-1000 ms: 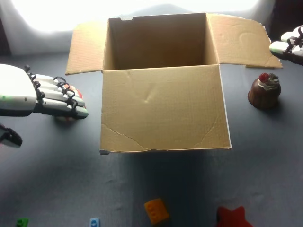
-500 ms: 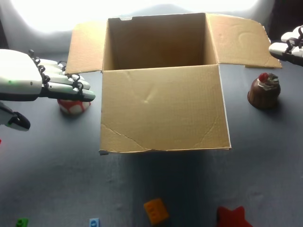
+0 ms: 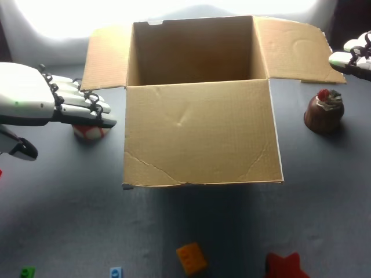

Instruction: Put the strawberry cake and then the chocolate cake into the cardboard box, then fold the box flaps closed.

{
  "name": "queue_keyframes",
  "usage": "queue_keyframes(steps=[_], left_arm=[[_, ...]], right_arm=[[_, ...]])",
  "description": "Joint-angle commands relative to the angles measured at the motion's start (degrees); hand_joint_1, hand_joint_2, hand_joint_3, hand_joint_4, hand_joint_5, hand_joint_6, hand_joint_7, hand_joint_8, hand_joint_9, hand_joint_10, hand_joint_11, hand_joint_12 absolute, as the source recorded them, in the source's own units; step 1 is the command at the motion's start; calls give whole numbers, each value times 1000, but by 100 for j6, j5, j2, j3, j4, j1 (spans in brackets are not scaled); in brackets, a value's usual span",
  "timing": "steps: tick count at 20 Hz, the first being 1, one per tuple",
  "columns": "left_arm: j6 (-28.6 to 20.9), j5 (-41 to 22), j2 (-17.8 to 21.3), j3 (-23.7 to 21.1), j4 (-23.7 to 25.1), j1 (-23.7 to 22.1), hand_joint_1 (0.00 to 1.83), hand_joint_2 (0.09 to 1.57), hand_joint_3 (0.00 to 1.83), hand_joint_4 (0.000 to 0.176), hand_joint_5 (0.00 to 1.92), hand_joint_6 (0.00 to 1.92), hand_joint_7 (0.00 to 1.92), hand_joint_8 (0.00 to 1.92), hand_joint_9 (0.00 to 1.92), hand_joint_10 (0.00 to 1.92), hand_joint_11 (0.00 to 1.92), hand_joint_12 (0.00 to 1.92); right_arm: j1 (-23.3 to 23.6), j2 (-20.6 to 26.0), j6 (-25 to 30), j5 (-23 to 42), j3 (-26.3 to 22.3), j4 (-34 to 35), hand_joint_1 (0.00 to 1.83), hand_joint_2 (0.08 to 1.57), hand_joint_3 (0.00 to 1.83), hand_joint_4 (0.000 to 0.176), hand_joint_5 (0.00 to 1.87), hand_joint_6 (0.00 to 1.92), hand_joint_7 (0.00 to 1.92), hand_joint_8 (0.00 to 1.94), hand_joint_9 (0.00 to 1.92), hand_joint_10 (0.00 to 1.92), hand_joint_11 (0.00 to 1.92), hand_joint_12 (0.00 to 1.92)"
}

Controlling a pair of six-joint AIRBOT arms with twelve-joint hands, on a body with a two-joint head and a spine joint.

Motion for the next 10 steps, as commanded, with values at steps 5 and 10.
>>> queue_keyframes(steps=[5, 10], left_arm=[[38, -26, -191, 321, -358, -213, 1255, 1091, 4, 46, 0, 0, 0, 0, 0, 0, 0, 311], [-21, -30, 38, 153, -358, -349, 1273, 1064, 0, 50, 7, 3, 0, 0, 0, 0, 0, 370]], right_arm=[[75, 64, 5, 653, -5, -24, 1183, 1077, 7, 31, 0, 0, 29, 2, 70, 5, 0, 364], [75, 64, 5, 653, -5, -24, 1178, 1084, 10, 24, 0, 0, 4, 0, 59, 1, 0, 369]])
